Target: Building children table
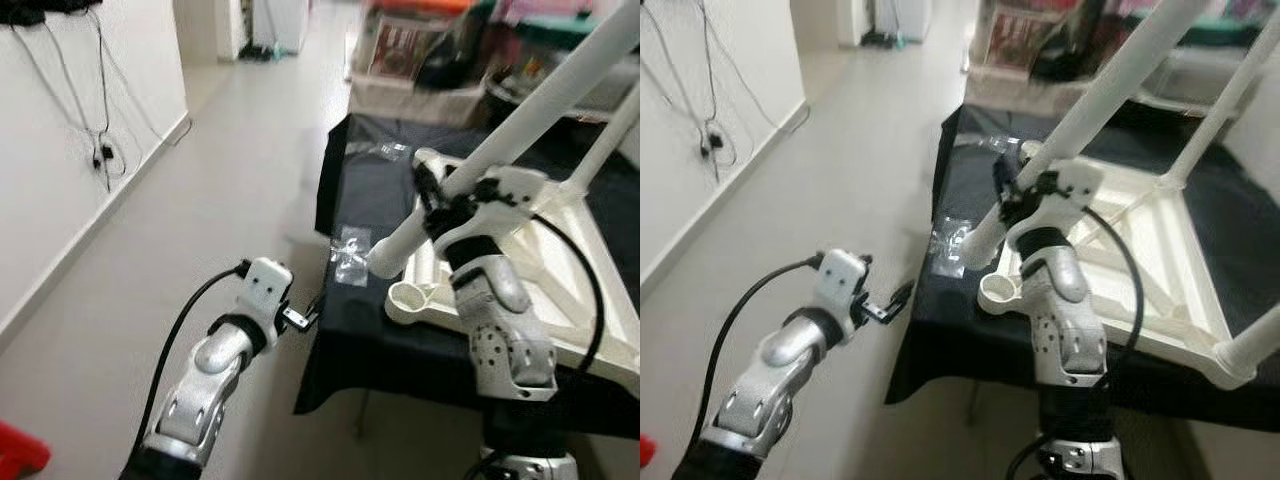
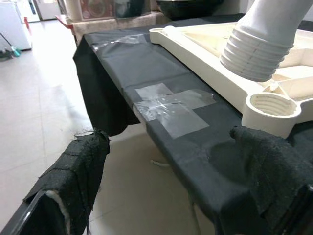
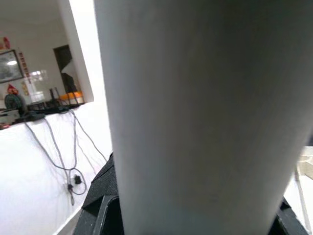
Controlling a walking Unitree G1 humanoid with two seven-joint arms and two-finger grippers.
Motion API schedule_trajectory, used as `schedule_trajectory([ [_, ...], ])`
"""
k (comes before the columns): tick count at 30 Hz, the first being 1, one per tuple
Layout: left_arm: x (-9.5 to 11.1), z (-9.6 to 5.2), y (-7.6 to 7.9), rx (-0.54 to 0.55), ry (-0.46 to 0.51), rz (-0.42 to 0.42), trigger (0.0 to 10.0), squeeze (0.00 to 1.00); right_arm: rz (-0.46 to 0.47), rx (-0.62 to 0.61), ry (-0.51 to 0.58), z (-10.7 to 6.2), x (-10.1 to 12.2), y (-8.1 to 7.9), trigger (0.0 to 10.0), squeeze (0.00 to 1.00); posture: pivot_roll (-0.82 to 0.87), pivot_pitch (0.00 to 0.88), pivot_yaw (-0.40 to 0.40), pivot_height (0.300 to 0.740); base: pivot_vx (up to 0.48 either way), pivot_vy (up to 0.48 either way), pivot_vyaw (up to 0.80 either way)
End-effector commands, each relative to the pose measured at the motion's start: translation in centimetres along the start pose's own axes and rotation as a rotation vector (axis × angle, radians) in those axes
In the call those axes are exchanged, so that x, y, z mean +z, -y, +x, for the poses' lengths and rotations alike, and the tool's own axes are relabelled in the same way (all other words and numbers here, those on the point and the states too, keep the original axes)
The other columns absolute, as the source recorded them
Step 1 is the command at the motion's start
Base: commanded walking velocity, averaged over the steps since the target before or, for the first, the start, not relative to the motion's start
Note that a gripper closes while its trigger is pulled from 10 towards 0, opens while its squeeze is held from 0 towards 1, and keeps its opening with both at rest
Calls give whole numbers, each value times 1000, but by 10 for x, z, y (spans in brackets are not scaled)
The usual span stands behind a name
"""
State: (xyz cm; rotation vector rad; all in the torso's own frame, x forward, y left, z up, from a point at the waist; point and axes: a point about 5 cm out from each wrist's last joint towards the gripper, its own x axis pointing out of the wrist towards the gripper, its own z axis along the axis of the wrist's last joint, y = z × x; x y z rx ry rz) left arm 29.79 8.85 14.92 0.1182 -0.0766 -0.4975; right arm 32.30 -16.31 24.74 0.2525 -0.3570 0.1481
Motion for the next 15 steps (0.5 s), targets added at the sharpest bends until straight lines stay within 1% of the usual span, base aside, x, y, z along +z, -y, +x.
schedule_trajectory([
  [1, -3, -1, 1, 3, -14, -10, 10000, 0, -8, -3, 13, -2, 3, 2, 10000, 0, 80, 71, -103, 740, 255, -405, 0],
  [6, -5, 0, -5, 24, -28, -21, 10000, 0, -13, 3, 12, -2, 3, 1, 10000, 0, 80, 66, -103, 740, 286, -381, 0],
  [10, -5, 0, -7, 32, -32, -27, 10000, 0, -14, 4, 12, -2, 3, 0, 10000, 0, 80, 66, -103, 740, 300, -371, 0],
  [12, -7, 1, -9, 54, -35, -67, 10000, 0, -13, 6, 12, -2, 3, 0, 10000, 0, 77, 58, -102, 740, 0, 0, 0],
  [15, -7, 1, -11, 66, -36, -72, 10000, 0, -14, 11, 11, -3, 3, 0, 10000, 0, 77, 57, -103, 740, 0, 0, 0],
])
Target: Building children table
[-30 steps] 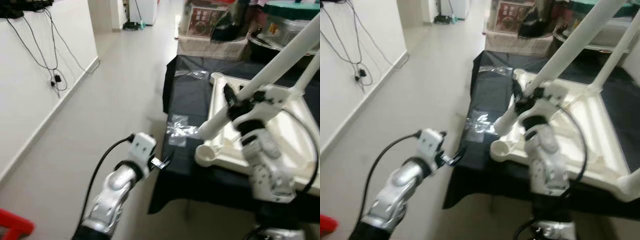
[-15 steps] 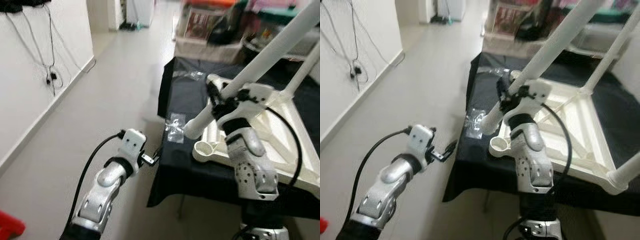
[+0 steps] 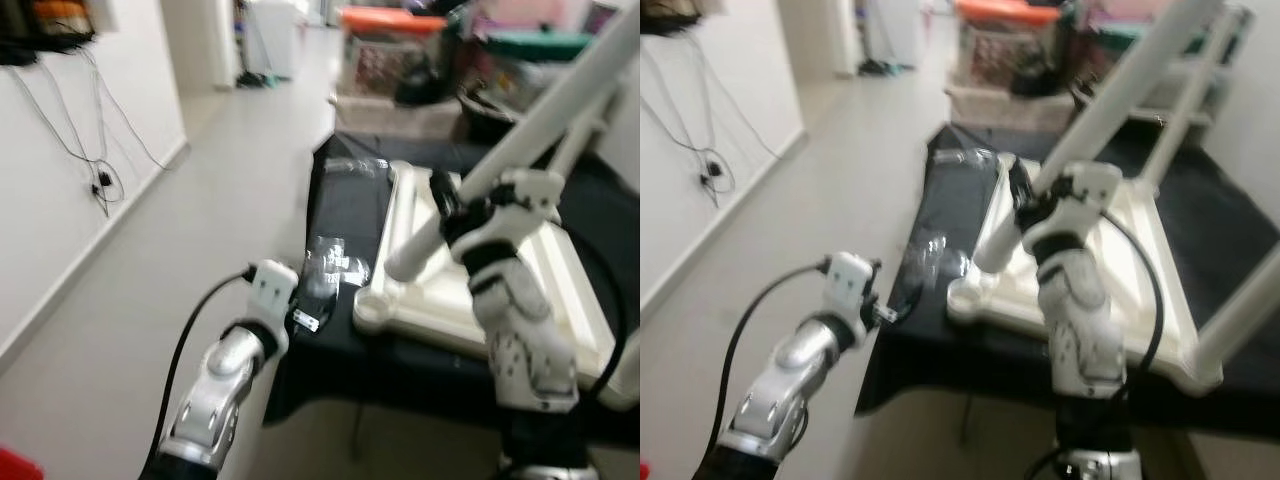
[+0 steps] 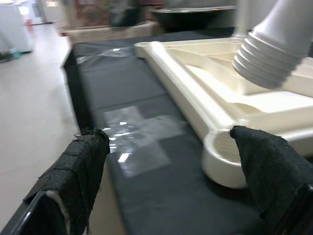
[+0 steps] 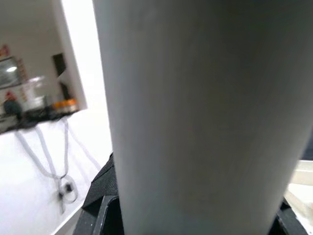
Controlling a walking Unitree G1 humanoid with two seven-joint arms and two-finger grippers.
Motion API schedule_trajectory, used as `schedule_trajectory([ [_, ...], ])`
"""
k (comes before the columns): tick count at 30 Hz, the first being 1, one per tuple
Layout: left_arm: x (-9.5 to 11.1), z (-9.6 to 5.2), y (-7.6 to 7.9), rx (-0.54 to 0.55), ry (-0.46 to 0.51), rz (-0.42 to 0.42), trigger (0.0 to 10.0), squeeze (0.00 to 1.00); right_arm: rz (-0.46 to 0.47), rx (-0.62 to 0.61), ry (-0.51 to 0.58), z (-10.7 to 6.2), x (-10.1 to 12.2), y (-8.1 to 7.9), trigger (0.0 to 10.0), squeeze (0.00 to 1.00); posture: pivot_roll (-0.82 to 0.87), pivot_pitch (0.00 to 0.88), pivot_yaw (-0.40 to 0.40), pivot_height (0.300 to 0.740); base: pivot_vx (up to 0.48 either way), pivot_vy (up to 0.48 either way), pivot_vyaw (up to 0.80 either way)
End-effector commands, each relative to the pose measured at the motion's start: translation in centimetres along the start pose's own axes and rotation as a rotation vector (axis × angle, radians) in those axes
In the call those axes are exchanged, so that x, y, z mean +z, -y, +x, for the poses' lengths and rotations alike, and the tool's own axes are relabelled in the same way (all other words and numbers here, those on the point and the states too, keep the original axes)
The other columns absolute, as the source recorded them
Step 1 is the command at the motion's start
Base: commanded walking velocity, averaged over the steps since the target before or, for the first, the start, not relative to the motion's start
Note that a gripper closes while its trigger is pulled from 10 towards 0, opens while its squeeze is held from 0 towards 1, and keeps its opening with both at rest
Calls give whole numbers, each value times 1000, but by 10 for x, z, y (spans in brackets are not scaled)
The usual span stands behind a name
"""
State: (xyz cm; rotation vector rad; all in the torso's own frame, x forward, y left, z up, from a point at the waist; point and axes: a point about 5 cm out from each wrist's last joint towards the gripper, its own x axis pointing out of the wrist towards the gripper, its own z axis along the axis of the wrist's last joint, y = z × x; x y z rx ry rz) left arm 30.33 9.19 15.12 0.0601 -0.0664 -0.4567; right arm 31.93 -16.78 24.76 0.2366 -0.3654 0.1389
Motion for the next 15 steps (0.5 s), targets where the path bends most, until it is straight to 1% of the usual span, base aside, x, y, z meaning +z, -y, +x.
schedule_trajectory([
  [1, -7, -2, -5, 25, -37, -14, 10000, 0, 3, 16, 3, 1, 1, -4, 10000, 0, 77, 57, -103, 740, 0, 0, 0],
  [6, -8, -2, -7, 45, -39, -17, 10000, 0, 2, 27, 1, 1, 1, -5, 10000, 0, 75, 52, -105, 740, 0, 0, 0],
  [11, -6, -1, -5, 38, -34, -27, 10000, 0, 4, 54, -3, 1, 2, -7, 10000, 0, 75, 47, -106, 740, 0, 0, 0],
  [13, -5, -1, 2, 4, -26, -54, 10000, 0, 4, 88, -24, 4, 1, -6, 10000, 0, 75, 47, -106, 740, 0, 0, 0],
  [14, -3, -3, 8, -30, -19, -66, 10000, 0, -18, 99, -53, 9, -1, -2, 10000, 0, 74, 54, -106, 740, 0, 0, 0],
  [15, -3, -3, 8, -30, -19, -66, 10000, 0, -18, 99, -53, 9, -1, -2, 10000, 0, 74, 54, -106, 740, 0, 0, 0],
])
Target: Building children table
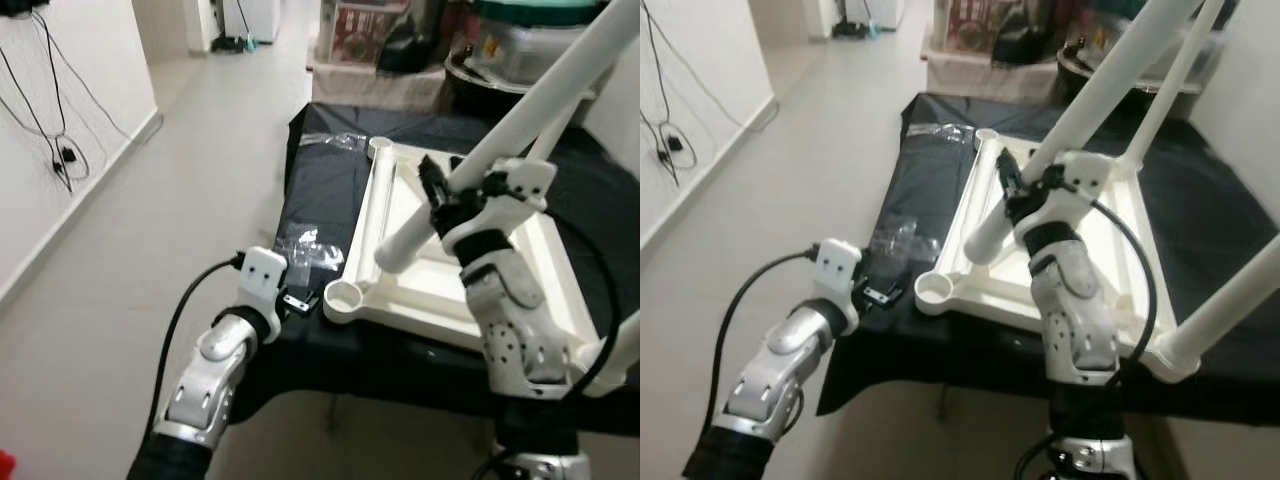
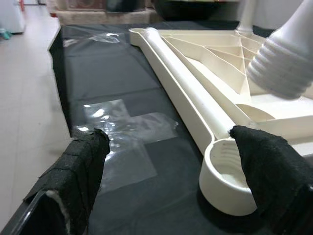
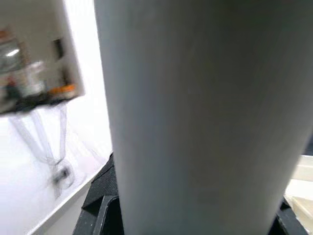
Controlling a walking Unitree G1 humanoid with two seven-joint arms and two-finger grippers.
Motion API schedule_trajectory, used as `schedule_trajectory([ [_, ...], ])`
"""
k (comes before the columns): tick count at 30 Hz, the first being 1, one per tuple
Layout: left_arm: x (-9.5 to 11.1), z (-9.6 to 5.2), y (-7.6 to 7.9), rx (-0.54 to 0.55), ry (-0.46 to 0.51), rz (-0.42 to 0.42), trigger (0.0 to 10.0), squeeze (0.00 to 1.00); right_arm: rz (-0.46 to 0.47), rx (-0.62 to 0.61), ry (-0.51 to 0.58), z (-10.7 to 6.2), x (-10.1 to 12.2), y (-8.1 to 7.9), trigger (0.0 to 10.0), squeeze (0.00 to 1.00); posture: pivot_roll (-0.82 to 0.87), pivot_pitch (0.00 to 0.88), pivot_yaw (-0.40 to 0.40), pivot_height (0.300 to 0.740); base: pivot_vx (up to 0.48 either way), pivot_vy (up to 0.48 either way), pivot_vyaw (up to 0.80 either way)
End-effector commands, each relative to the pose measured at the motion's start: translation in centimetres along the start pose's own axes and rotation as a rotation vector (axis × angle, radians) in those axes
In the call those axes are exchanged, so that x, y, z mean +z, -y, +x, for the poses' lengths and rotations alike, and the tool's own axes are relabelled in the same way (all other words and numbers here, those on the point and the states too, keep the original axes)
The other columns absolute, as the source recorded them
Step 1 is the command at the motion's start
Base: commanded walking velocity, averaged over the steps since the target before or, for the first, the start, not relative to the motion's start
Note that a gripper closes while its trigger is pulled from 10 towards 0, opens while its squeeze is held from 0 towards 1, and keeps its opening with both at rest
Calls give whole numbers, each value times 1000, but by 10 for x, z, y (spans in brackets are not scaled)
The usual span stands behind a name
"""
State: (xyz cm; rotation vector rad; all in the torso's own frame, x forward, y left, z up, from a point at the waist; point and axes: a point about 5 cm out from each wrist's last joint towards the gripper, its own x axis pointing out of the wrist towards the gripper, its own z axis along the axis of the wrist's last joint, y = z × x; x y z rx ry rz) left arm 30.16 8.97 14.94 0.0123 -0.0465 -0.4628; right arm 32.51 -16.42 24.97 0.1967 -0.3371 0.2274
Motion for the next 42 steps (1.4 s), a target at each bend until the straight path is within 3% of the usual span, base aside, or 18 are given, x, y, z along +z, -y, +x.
schedule_trajectory([
  [1, -1, -3, 9, -48, -7, -22, 10000, 0, -13, 16, -34, 6, -1, 5, 10000, 0, 74, 54, -106, 740, 0, 0, 0],
  [4, 4, -10, 29, -157, 10, -50, 10000, 0, -57, -4, -93, 22, -3, 23, 10000, 0, 79, 81, -113, 740, 0, 0, 0],
  [8, 6, -16, 39, -200, 10, -60, 10000, 0, -87, -8, -122, 32, -1, 34, 10000, 0, 84, 105, -116, 740, 0, 0, 0],
  [12, 8, -25, 48, -244, 5, -70, 10000, 0, -66, 6, -169, 41, 2, 46, 10000, 0, 90, 150, -122, 740, 0, 0, 0],
  [14, 9, -33, 55, -276, -5, -81, 10000, 0, 12, 60, -215, 47, 3, 56, 10000, 0, 91, 175, -122, 740, 0, 0, 0],
  [15, 9, -33, 55, -276, -5, -81, 10000, 0, 12, 60, -215, 47, 3, 56, 10000, 0, 91, 175, -122, 740, 0, 0, 0],
  [17, 11, -37, 58, -291, -13, -89, 10000, 0, 113, 150, -215, 50, 3, 49, 10000, 0, 97, 209, -119, 740, 0, 0, 0],
  [22, 12, -40, 60, -305, -15, -96, 10000, 0, 172, 208, -198, 54, 4, 43, 10000, 0, 100, 221, -119, 740, 0, 0, 0],
  [24, 13, -45, 64, -319, -24, -108, 10000, 0, 258, 357, -173, 59, 8, 28, 10000, 0, 109, 245, -124, 740, 0, 0, 0],
  [25, 13, -45, 64, -319, -24, -108, 10000, 0, 258, 357, -173, 59, 8, 28, 10000, 0, 109, 245, -124, 740, 0, 0, 0],
  [28, 14, -53, 66, -323, -42, -118, 10000, 0, 303, 516, -166, 62, 11, 16, 10000, 0, 116, 264, -127, 740, 0, 0, 0],
  [35, 16, -59, 66, -318, -61, -124, 10000, 0, 255, 700, -270, 56, 0, 6, 10000, 0, 116, 274, -127, 740, 0, 0, 0],
  [42, 17, -60, 66, -315, -67, -124, 10000, 0, 197, 721, -332, 54, -7, 11, 10000, 0, 116, 273, -124, 740, 0, 0, 0],
])
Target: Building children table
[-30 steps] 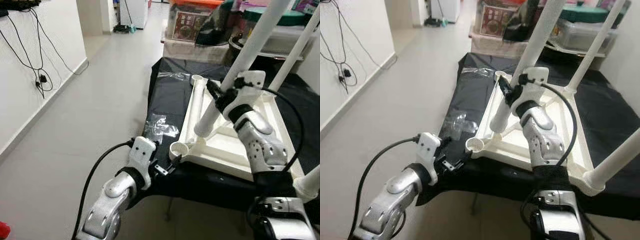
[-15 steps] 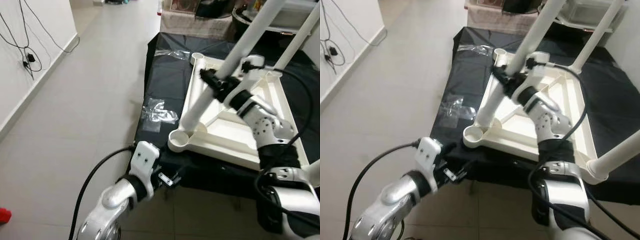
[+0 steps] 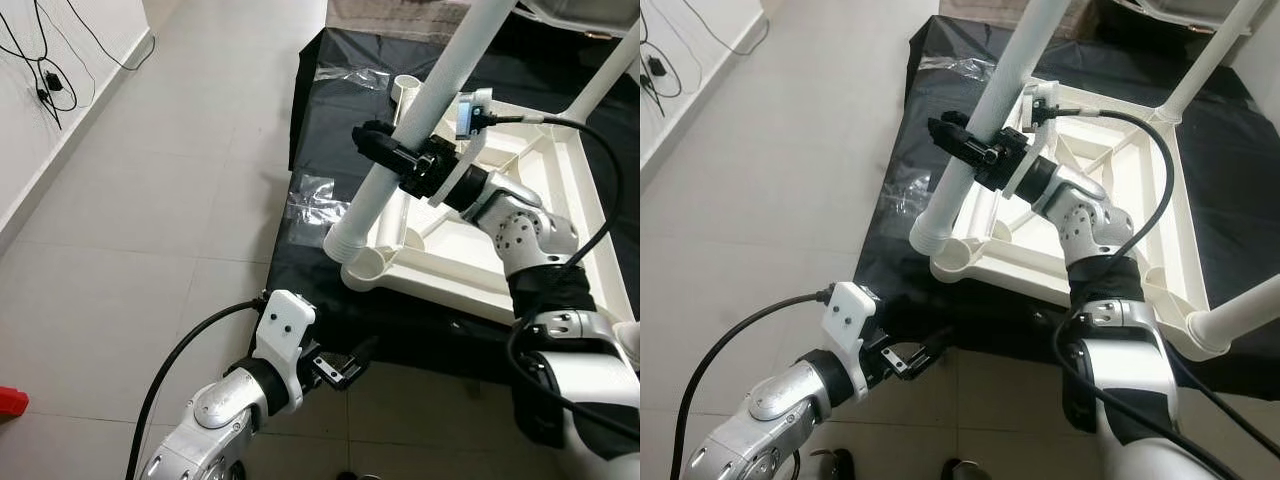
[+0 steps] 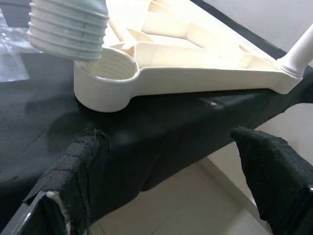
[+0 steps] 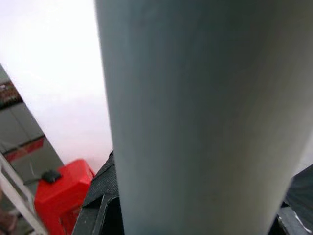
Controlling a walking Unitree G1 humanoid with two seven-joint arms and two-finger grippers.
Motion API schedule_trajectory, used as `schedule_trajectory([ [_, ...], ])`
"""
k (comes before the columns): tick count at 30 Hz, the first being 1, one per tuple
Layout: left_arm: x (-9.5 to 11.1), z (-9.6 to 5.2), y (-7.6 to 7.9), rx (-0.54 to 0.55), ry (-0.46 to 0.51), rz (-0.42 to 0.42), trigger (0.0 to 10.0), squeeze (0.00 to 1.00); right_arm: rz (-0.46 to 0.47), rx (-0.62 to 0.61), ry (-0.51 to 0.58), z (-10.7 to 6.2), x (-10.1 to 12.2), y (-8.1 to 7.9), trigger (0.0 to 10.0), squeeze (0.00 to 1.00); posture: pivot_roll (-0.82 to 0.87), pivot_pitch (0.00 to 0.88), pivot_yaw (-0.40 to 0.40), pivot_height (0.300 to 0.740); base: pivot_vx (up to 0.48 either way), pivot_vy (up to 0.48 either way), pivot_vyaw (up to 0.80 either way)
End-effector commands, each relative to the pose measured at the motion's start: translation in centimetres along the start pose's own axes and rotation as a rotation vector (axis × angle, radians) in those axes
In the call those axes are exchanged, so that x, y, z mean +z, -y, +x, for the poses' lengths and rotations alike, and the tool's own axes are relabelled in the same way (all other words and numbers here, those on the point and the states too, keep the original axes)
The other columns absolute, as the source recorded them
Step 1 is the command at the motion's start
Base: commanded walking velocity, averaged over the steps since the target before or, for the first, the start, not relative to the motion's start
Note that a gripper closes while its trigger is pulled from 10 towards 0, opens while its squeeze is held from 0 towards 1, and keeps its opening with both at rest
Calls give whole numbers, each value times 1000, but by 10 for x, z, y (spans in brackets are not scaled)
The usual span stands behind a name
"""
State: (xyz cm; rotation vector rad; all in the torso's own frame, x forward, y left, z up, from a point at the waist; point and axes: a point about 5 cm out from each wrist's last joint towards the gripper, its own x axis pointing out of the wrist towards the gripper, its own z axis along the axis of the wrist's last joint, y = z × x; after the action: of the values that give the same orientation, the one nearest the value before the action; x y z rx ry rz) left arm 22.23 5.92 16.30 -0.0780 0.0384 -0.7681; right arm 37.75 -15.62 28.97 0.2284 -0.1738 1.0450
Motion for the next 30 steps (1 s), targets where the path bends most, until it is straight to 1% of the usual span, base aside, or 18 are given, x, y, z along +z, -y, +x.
schedule_trajectory([
  [1, -1, -2, 4, -10, -11, -13, 10000, 0, 52, -61, -105, -14, -24, 10, 10000, 0, 116, 271, -125, 740, 0, 0, 0],
  [6, -1, -2, 5, -8, -17, -9, 10000, 0, 44, -17, -110, -22, -20, 11, 10000, 0, 116, 265, -125, 740, 0, 0, 0],
  [9, -1, -2, 4, -4, -21, -7, 10000, 0, 60, 55, -129, -30, -21, 8, 10000, 0, 116, 264, -123, 740, 0, 0, 0],
  [10, -1, -2, 4, -4, -21, -7, 10000, 0, 60, 55, -129, -30, -21, 8, 10000, 0, 116, 264, -123, 740, 0, 0, 0],
  [12, -1, -2, 4, -2, -23, -7, 10000, 0, 66, 108, -145, -32, -24, 3, 10000, 0, 116, 264, -123, 740, 0, 0, 0],
  [13, -1, -2, 4, -2, -23, -7, 10000, 0, 66, 108, -145, -32, -24, 3, 10000, 0, 116, 264, -123, 740, 0, 0, 0],
  [15, -1, -2, 4, -1, -24, -6, 10000, 0, 63, 146, -172, -33, -30, -1, 10000, 0, 115, 259, -120, 740, 0, 0, 0],
  [17, -1, -2, 4, -1, -24, -5, 10000, 0, 61, 159, -183, -33, -32, -2, 10000, 0, 115, 259, -120, 740, 0, 0, 0],
  [21, -1, -2, 3, 1, -24, -3, 10000, 0, 7, 167, -261, -31, -43, -4, 10000, 0, 115, 259, -120, 740, 0, 0, 0],
  [22, 0, -2, 3, 1, -24, -2, 10000, 0, -43, 148, -310, -28, -47, -3, 10000, 0, 117, 259, -119, 740, 0, 0, 0],
  [25, 0, -2, 3, 1, -24, -2, 10000, 0, -68, 132, -328, -26, -48, -3, 10000, 0, 117, 259, -119, 740, 0, 0, 0],
  [26, 0, -1, 3, 0, -24, -3, 10000, 0, -130, 127, -362, -21, -51, -6, 10000, 0, 115, 259, -117, 740, 0, 0, 0],
  [27, 0, -1, 4, 0, -23, -3, 10000, 0, -156, 130, -373, -19, -52, -8, 10000, 0, 116, 260, -119, 740, 0, 0, 0],
  [30, 0, -1, 4, 0, -23, -3, 10000, 0, -182, 132, -383, -17, -53, -11, 10000, 0, 116, 260, -119, 740, 0, 0, 0],
])
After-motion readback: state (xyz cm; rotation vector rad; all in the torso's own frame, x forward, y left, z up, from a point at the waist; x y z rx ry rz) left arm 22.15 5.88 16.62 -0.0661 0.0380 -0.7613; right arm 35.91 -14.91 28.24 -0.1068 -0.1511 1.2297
